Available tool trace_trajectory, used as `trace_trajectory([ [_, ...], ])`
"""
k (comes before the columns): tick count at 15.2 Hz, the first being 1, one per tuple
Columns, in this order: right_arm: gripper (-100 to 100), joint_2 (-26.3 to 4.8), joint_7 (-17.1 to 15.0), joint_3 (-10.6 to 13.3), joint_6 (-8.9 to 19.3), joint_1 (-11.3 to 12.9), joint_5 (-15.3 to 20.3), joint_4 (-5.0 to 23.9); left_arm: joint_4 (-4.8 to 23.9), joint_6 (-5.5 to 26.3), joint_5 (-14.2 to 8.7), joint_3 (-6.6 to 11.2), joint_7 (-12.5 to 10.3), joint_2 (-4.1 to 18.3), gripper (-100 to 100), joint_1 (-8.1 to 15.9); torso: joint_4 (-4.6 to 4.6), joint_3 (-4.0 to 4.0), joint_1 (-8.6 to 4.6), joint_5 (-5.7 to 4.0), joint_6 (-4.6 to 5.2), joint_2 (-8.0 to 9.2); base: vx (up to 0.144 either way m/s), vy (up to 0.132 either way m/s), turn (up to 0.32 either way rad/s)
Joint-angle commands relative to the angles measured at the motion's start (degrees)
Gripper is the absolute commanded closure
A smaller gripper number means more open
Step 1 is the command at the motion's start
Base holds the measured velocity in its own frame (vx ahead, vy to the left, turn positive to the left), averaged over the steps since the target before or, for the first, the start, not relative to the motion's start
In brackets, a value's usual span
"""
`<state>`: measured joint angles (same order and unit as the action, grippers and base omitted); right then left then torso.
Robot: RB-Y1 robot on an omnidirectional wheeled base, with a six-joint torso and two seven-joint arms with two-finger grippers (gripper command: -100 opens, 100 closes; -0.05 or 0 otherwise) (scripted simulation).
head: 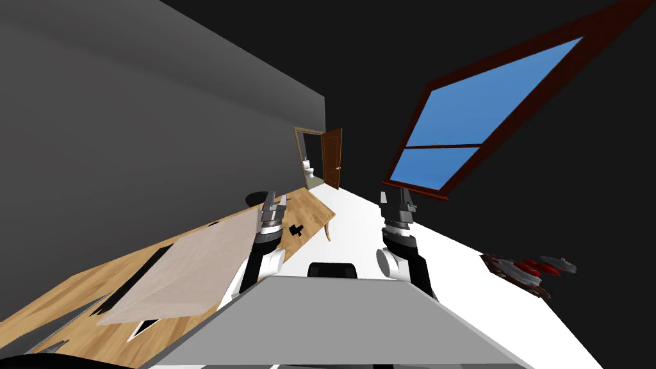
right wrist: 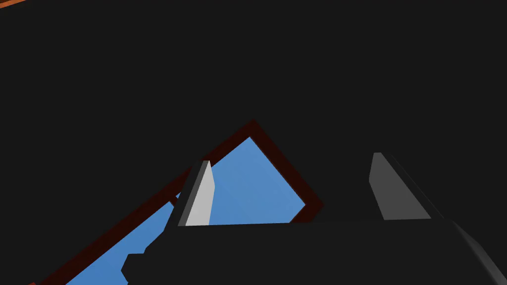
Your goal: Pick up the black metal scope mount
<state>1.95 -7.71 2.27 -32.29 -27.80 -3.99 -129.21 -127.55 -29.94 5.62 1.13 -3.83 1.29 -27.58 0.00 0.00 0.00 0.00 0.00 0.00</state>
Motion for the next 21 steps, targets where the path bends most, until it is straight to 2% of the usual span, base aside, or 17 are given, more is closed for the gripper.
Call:
trace_trajectory([
  [1,0,0.0,0.0,0.0,0.0,0.0,0.0,0.0,0.3,2.1,-0.2,-0.49,0.6,2.5,-100,-0.2,0.0,0.0,0.0,0.0,0.0,0.0,-0.047,-0.071,-0.016],
  [4,0,0.0,0.0,0.0,0.0,0.0,0.0,0.0,0.6,3.4,-0.3,-0.79,1.0,3.5,-100,-0.3,0.05,0.14,-0.51,-0.11,0.01,0.25,-0.068,-0.132,-0.003],
  [6,0,0.0,0.0,0.0,0.0,0.0,0.0,0.0,1.2,6.5,-0.7,-1.51,1.9,5.3,-100,-0.6,0.05,0.15,-0.49,-0.11,0.01,0.26,-0.058,-0.115,-0.016],
  [7,0,0.0,0.0,0.0,0.0,0.0,0.0,0.0,1.2,6.9,-0.7,-1.51,1.9,5.3,-100,-0.6,0.05,0.15,-0.52,-0.11,0.01,0.26,-0.045,-0.12,-0.012],
  [8,0,0.0,0.0,0.0,0.0,0.0,0.0,0.0,1.6,8.8,-1.0,-1.92,2.5,6.1,-100,-0.8,0.05,0.13,-0.53,-0.12,0.01,0.23,-0.04,-0.133,-0.016],
  [9,0,0.0,0.0,0.0,0.0,0.0,0.0,0.0,1.6,8.9,-1.0,-1.92,2.5,6.1,-100,-0.8,0.04,0.12,-0.56,-0.12,0.01,0.21,-0.027,-0.114,-0.007],
  [10,0,0.0,0.0,0.0,0.0,0.0,0.0,0.0,2.0,11.0,-1.3,-2.36,3.1,7.0,-100,-0.9,0.04,0.1,-0.52,-0.12,0.01,0.17,-0.022,-0.101,-0.014],
  [11,0,0.0,0.0,0.0,0.0,0.0,0.0,0.0,2.0,11.2,-1.3,-2.36,3.1,7.0,-100,-0.9,0.03,0.08,-0.48,-0.11,0.01,0.13,-0.014,-0.088,-0.015],
  [12,0,0.0,0.0,0.0,0.0,0.0,0.0,0.0,2.5,13.5,-1.7,-2.8,3.7,7.8,-100,-1.1,0.02,0.06,-0.43,-0.1,0.01,0.1,-0.007,-0.102,-0.03],
  [13,0,0.0,0.0,0.0,0.0,0.0,0.0,0.0,2.5,13.6,-1.7,-2.8,3.7,7.8,-100,-1.1,0.02,0.05,-0.45,-0.1,0.01,0.08,-0.01,-0.1,-0.013],
  [14,0,0.0,0.0,0.0,0.0,0.0,0.0,0.0,3.0,15.7,-2.1,-3.25,4.3,8.6,-100,-1.3,0.01,0.04,-0.44,-0.1,0.01,0.07,-0.012,-0.104,-0.019],
  [17,0,0.0,0.0,0.0,0.0,0.0,0.0,0.0,3.6,18.8,-2.6,-3.68,4.9,9.4,-100,-1.5,0.01,0.03,-0.41,-0.09,0.01,0.05,-0.008,-0.09,-0.018],
  [18,0,0.0,0.0,0.0,0.0,0.0,0.0,0.0,3.6,18.8,-2.6,-3.68,4.9,9.4,-100,-1.5,0.01,0.02,-0.4,-0.09,0.01,0.03,0.0,-0.059,-0.004],
  [21,0,0.0,0.0,0.0,0.0,0.0,0.0,0.0,4.8,23.5,-3.7,-4.45,6.1,11.0,-100,-2.0,0.01,0.02,-0.3,-0.07,0.01,0.03,-0.005,-0.071,-0.026],
])
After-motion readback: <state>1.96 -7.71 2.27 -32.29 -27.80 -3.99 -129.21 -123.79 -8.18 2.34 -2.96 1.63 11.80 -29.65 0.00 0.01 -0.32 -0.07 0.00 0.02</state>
